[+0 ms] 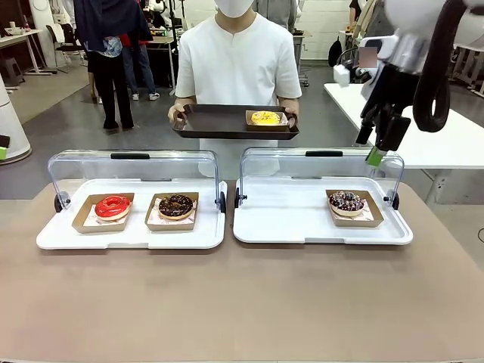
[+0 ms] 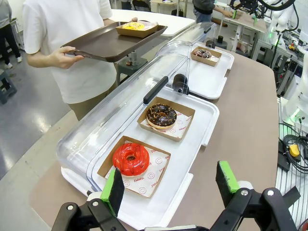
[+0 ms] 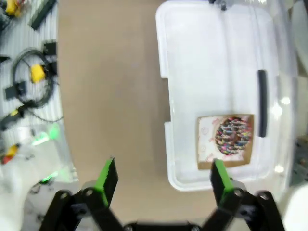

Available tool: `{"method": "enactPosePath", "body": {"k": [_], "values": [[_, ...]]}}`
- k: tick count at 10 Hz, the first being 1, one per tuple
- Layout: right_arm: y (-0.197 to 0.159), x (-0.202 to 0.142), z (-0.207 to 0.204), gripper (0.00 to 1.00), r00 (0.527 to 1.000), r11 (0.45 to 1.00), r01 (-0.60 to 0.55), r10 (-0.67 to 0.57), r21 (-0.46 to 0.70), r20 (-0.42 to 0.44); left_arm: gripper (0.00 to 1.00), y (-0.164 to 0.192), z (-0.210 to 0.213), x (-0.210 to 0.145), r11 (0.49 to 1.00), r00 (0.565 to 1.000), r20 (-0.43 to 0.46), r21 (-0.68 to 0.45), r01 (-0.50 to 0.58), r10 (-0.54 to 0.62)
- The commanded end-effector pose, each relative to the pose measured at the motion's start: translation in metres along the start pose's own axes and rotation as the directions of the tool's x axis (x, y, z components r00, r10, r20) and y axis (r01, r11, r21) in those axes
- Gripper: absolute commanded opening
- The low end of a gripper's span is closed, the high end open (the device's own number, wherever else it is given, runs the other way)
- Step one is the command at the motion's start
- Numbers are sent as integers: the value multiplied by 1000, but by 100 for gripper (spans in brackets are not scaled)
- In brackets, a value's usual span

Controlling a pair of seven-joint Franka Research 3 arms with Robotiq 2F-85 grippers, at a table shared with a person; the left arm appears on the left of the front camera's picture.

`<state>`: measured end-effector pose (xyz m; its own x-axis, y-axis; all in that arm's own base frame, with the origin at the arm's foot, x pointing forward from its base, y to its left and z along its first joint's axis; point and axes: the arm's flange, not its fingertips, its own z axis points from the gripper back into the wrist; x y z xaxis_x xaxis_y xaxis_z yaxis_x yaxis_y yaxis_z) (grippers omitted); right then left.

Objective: Provide the desired donut to the person.
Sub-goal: Pick up and lift the Paper togo box containing the Donut pointed at by the person.

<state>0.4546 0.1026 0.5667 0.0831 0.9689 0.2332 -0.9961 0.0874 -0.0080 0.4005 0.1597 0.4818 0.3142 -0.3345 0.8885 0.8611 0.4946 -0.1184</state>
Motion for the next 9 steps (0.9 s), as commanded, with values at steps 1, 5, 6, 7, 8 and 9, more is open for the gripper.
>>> {"method": "enactPosePath", "body": {"k": [1, 5, 6, 7, 8, 9], "values": [[-22, -52, 24, 100, 946, 991, 69, -103, 118, 306, 100, -1, 0, 0, 1000, 1000, 15, -1, 1, -1], [-31, -167, 24, 100, 754, 983, -34, -94, 181, 650, 100, -1, 0, 0, 1000, 1000, 15, -1, 1, -1], [-28, -195, 21, 100, 718, 985, -45, -83, 164, 691, 100, -1, 0, 0, 1000, 1000, 15, -1, 1, -1], [-26, -221, 18, 100, 679, 989, -33, -85, 145, 729, 100, -1, 0, 0, 1000, 1000, 15, -1, 1, -1], [-26, -240, 10, 100, 635, 993, 3, -93, 118, 766, 100, -1, 0, 0, 1000, 1000, 15, -1, 1, -1], [-23, -254, 0, 100, 622, 995, 47, -98, 88, 777, 100, -1, 0, 0, 1000, 1000, 15, -1, 1, -1]]}}
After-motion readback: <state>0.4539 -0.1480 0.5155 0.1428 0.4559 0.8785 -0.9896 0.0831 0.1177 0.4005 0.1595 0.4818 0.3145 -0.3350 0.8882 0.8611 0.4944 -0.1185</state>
